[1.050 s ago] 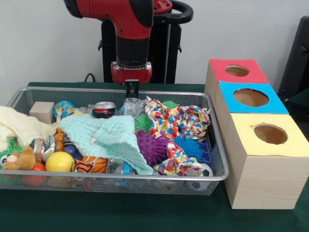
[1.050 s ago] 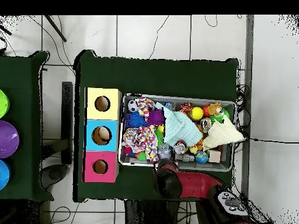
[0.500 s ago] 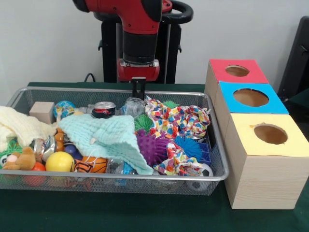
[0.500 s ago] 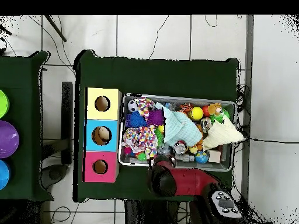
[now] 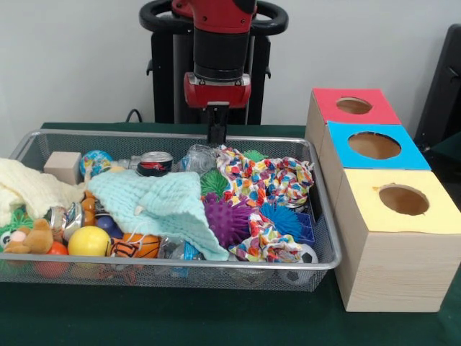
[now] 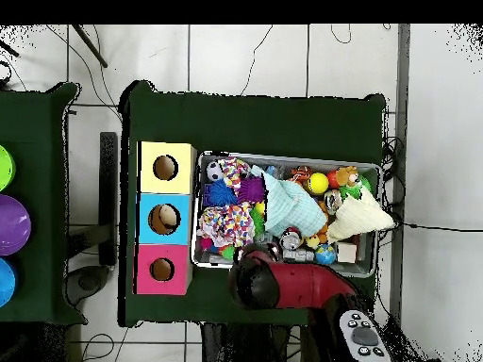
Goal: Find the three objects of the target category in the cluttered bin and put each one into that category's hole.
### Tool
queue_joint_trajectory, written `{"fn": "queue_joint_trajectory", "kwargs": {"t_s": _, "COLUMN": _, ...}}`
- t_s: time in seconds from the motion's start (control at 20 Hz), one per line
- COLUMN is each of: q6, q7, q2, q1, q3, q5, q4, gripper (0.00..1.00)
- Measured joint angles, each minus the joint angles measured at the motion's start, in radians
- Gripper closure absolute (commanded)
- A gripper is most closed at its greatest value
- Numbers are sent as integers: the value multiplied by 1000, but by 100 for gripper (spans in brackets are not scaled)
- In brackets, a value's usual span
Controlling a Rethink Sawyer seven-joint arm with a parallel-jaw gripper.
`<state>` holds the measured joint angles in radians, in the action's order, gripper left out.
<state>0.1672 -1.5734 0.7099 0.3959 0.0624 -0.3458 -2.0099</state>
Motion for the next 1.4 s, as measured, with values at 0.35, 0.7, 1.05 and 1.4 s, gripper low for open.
{"fn": "queue_joint_trajectory", "kwargs": {"t_s": 0.35, "q6": 3, "q7": 0, "q2": 0, "q1": 3, "q3": 20, "q5": 0, "q4": 7, "gripper": 100}}
{"fn": "queue_joint_trajectory", "kwargs": {"t_s": 0.7, "q6": 3, "q7": 0, "q2": -1, "q1": 17, "q3": 40, "q5": 0, "q4": 7, "gripper": 0}}
{"fn": "queue_joint_trajectory", "kwargs": {"t_s": 1.05, "q6": 3, "q7": 0, "q2": -6, "q1": 71, "q3": 74, "q5": 0, "q4": 7, "gripper": 0}}
{"fn": "queue_joint_trajectory", "kwargs": {"t_s": 1.4, "q6": 3, "q7": 0, "q2": -17, "q1": 106, "q3": 79, "q5": 0, "q4": 7, "gripper": 0}}
